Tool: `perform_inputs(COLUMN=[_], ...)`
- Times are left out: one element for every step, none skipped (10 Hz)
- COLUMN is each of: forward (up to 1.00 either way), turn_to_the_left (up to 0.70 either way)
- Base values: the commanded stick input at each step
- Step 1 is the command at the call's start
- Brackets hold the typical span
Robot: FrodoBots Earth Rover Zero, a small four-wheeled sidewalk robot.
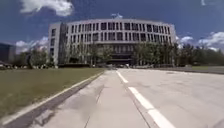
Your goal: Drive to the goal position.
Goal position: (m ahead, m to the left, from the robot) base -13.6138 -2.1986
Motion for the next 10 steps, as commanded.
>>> perform_inputs(forward=[0.0, 0.0, 0.0, 0.0, 0.0, 0.0, 0.0, 0.0, 0.0, 0.0], turn_to_the_left=[0.0, 0.0, 0.0, 0.0, 0.0, 0.01, 0.04, -0.7, -0.7, -0.7])
